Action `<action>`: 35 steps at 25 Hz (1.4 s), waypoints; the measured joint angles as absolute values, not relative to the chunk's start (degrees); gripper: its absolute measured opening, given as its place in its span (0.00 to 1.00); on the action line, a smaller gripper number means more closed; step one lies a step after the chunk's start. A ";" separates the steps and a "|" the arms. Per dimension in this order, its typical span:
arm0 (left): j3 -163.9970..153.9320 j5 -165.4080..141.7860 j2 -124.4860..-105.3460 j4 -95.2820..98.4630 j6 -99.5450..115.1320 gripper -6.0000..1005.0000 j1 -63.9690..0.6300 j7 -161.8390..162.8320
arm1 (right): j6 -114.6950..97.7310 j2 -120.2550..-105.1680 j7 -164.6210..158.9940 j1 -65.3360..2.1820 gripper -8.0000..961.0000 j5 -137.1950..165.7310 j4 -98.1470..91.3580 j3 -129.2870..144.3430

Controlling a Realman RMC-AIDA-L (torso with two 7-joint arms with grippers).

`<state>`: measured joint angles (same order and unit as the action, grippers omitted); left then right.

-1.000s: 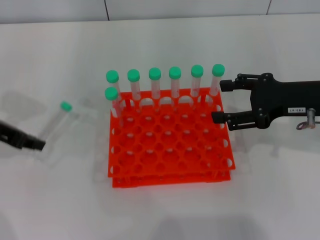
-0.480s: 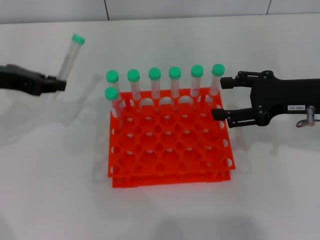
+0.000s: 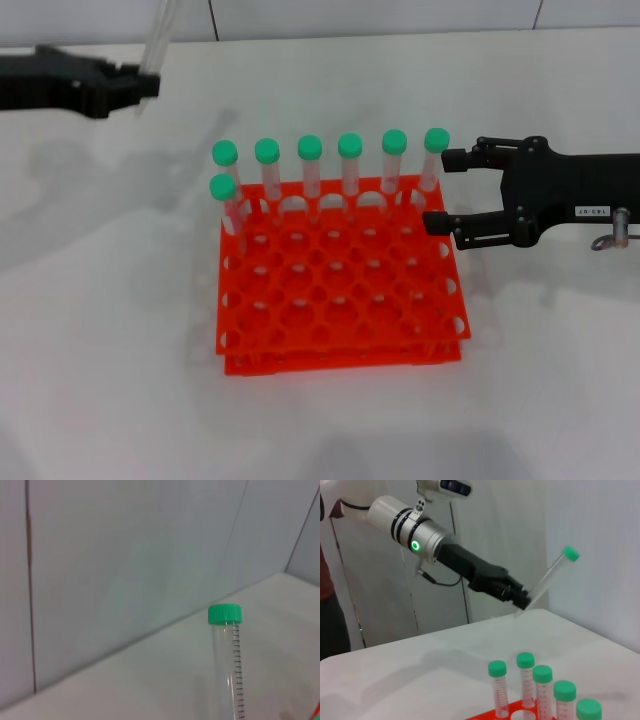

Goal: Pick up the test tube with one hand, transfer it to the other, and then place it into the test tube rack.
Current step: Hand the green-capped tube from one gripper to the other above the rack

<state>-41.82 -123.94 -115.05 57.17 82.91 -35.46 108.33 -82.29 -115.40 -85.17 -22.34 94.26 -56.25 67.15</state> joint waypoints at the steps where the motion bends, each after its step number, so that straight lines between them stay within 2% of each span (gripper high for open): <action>1: -41.99 -122.02 -115.78 57.05 81.50 0.21 -35.82 106.17 | -82.29 -115.40 -85.05 -22.36 0.80 94.19 -56.26 67.15; 9: -43.69 -114.83 -118.83 56.21 77.19 0.21 -36.14 96.89 | -82.12 -115.40 -84.18 -22.42 0.79 92.84 -56.20 66.90; 23: -48.02 -101.06 -119.10 42.21 74.05 0.21 -38.89 80.57 | -81.28 -115.40 -83.52 -22.77 0.79 92.73 -56.34 66.67; 35: -49.24 -99.87 -119.09 38.21 76.00 0.22 -38.75 75.96 | -80.02 -115.31 -83.40 -24.25 0.79 92.72 -56.34 66.52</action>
<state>-49.24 -99.87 -119.09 38.21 76.00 -38.75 75.96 -80.02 -115.31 -83.40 -24.25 92.72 -56.34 66.52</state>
